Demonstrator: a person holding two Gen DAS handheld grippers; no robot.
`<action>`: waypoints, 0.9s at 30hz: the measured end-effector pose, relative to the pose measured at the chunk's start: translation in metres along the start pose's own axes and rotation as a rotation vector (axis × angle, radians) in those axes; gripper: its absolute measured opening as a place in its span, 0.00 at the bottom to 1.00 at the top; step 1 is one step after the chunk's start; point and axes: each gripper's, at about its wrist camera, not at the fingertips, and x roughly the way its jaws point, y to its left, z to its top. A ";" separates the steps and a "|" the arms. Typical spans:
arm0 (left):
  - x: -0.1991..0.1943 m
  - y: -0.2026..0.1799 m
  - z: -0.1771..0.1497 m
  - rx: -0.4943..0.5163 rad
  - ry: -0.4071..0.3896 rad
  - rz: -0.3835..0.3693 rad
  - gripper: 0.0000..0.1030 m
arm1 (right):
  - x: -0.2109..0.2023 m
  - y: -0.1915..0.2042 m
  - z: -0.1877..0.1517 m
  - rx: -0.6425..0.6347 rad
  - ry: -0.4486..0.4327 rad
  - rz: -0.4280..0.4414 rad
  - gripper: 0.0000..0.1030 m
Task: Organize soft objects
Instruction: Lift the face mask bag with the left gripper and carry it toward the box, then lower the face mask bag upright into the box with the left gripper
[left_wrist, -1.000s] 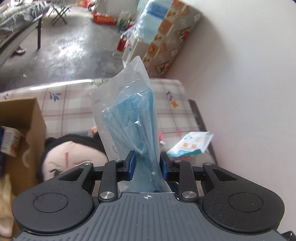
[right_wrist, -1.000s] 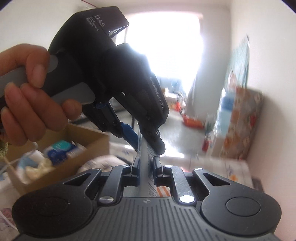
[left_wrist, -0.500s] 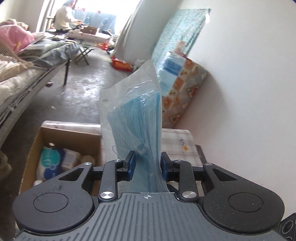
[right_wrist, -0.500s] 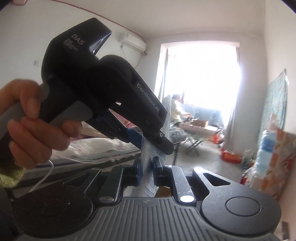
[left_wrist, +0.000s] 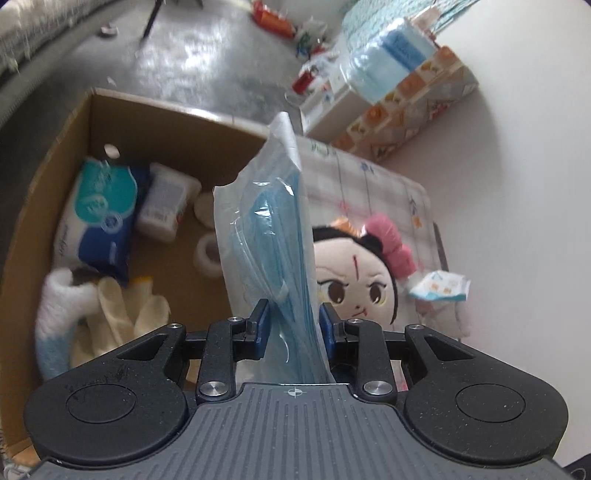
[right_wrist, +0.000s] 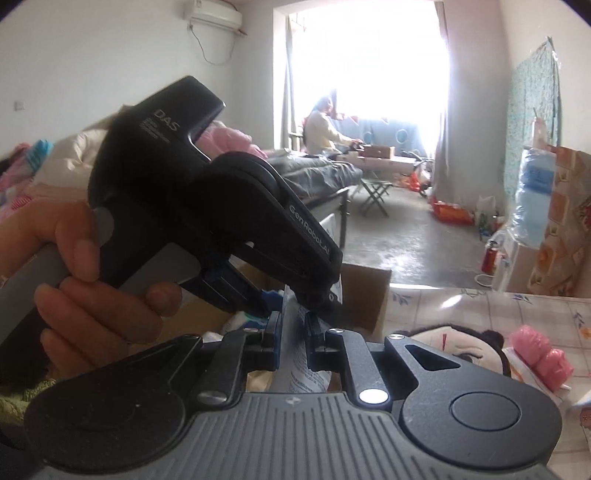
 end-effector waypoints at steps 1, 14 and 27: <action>0.004 0.006 0.000 -0.008 0.015 -0.011 0.26 | 0.002 0.002 -0.004 -0.003 0.005 -0.012 0.13; 0.034 0.019 0.021 -0.041 0.081 -0.080 0.26 | 0.018 0.001 -0.010 0.099 0.011 -0.070 0.15; 0.047 0.018 0.030 -0.078 0.068 -0.115 0.46 | 0.000 0.001 -0.021 0.101 0.032 -0.082 0.18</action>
